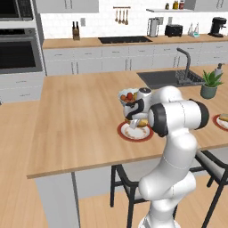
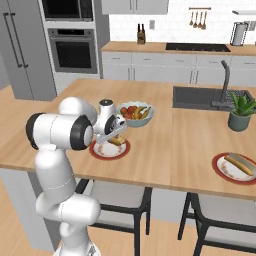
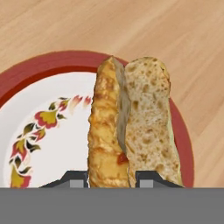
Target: Place one bun and one sausage from the bowl on each plate.
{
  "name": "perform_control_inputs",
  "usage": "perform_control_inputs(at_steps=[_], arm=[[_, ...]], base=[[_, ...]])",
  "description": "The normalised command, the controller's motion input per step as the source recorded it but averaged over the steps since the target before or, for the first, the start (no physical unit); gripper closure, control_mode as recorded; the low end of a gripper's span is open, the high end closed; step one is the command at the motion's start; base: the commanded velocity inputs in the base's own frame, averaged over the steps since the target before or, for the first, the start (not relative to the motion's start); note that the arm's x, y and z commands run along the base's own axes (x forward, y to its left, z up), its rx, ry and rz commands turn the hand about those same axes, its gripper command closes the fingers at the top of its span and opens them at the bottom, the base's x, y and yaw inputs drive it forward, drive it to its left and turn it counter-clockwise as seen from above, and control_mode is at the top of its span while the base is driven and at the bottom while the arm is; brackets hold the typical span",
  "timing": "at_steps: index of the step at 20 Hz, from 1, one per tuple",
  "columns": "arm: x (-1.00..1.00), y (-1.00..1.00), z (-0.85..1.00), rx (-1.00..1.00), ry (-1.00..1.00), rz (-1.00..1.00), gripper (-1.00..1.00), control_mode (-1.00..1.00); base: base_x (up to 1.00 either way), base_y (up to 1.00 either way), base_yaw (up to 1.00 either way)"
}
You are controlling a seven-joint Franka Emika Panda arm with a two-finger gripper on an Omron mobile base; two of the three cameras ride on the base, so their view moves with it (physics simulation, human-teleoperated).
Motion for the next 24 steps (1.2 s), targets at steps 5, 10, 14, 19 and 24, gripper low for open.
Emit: perform_control_inputs(at_steps=[5,10,14,19,24], arm=[[0.02,0.0,-0.07,0.0,0.0,0.01,1.0,-1.0],[0.0,0.0,-0.09,0.0,0.0,0.01,1.0,-1.0],[0.02,0.0,-0.07,0.0,0.0,0.01,1.0,-1.0],[0.02,0.0,-0.06,0.0,0.0,0.0,1.0,-1.0],[0.0,0.0,-0.03,0.0,0.0,0.0,1.0,-1.0]], base=[[0.0,0.0,0.0],[0.0,0.0,0.0],[0.0,0.0,0.0],[0.0,0.0,0.0],[0.0,0.0,0.0]])
